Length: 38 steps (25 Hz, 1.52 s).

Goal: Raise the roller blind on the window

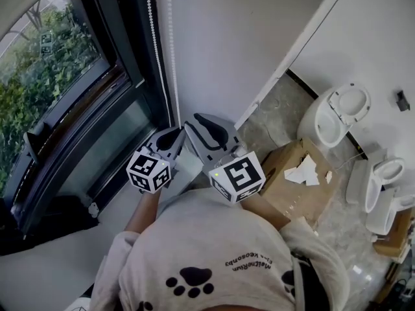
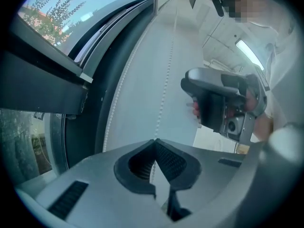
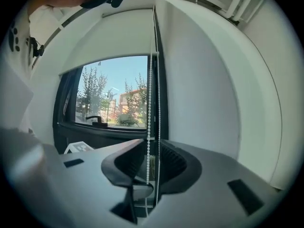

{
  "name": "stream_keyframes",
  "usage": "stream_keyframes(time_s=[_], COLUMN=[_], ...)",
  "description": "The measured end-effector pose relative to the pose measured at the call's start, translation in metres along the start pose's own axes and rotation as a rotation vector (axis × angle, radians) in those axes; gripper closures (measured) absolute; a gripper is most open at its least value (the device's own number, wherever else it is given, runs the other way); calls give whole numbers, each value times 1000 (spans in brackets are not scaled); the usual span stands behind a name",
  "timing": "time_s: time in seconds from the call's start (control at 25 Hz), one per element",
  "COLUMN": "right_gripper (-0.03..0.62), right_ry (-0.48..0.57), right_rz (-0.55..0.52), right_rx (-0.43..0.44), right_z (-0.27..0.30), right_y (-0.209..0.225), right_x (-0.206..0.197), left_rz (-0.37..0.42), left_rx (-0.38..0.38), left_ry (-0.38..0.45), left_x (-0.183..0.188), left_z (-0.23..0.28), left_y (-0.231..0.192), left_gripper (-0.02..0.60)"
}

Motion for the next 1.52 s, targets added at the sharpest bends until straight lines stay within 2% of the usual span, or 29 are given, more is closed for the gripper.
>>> stream_keyframes(time_s=[0.44, 0.72, 0.8, 0.92, 0.96, 1.08, 1.4, 1.52], right_gripper=[501, 539, 571, 582, 583, 583, 585, 585], right_ry=[57, 76, 71, 73, 72, 51, -55, -70], right_rz=[-62, -111, -116, -101, -95, -63, -25, -17], right_rx=[36, 43, 44, 48, 45, 41, 12, 2], right_z=[23, 35, 37, 35, 35, 36, 44, 45], right_y=[3, 3, 3, 2, 3, 6, 11, 13], right_x=[51, 82, 86, 85, 84, 76, 30, 17], left_rz=[-9, -17, -31, -100, -99, -49, -31, 3], left_rx=[-5, -13, -16, -38, -38, -29, -8, -18], left_ry=[10, 8, 8, 5, 6, -16, -118, -146], left_x=[-2, -5, -6, -8, -8, -16, -59, -71], left_z=[-1, 0, 0, 0, -1, -1, 1, -1], left_y=[-1, 3, 3, 4, 4, 7, 1, 3], left_gripper=[572, 572, 572, 572, 572, 572, 572, 571])
Point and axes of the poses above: the fingertips, and each gripper's own axes: z forward along the fingers, y to its right, x out of its top, the point moved 7 cm from there along -z, backward along the fingers, and after that the axes turned 13 degrees about x, right-handed, at the moved point
